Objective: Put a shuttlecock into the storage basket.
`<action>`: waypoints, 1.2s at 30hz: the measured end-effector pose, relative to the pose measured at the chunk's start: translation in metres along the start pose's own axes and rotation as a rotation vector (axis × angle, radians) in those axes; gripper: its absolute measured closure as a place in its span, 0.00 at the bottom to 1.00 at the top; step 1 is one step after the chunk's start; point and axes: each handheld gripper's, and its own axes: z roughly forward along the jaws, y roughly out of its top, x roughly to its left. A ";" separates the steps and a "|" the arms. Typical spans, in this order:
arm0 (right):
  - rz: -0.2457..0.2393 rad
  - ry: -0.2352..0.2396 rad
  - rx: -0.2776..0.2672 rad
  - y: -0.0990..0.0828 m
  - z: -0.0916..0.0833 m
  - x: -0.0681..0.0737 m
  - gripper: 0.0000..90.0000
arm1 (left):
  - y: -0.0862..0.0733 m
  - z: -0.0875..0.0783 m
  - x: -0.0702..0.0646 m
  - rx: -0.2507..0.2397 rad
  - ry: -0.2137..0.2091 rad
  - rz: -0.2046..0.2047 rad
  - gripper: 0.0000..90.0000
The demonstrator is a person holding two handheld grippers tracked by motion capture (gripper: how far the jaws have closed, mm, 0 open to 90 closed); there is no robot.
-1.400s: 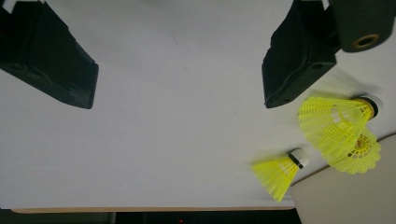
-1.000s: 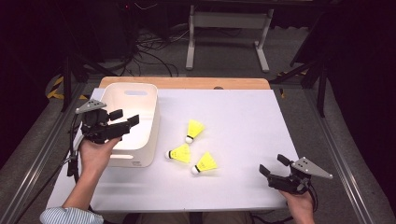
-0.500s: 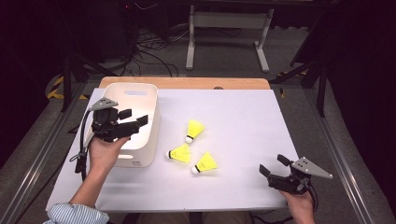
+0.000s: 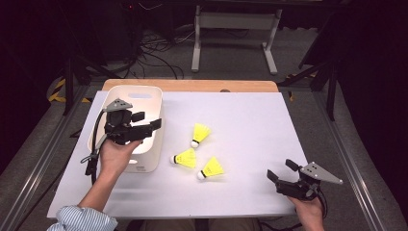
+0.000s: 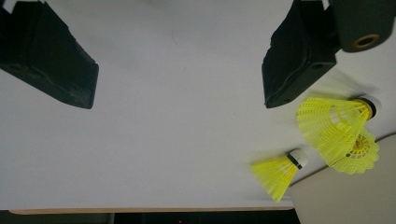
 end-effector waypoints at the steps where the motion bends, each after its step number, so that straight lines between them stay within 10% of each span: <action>1: 0.001 0.000 0.000 0.000 0.000 0.000 0.13 | 0.001 0.001 -0.001 0.002 -0.005 -0.001 0.33; 36: 0.003 0.007 -0.002 0.000 0.000 0.000 0.13 | 0.023 0.039 -0.040 0.082 -0.054 0.059 0.34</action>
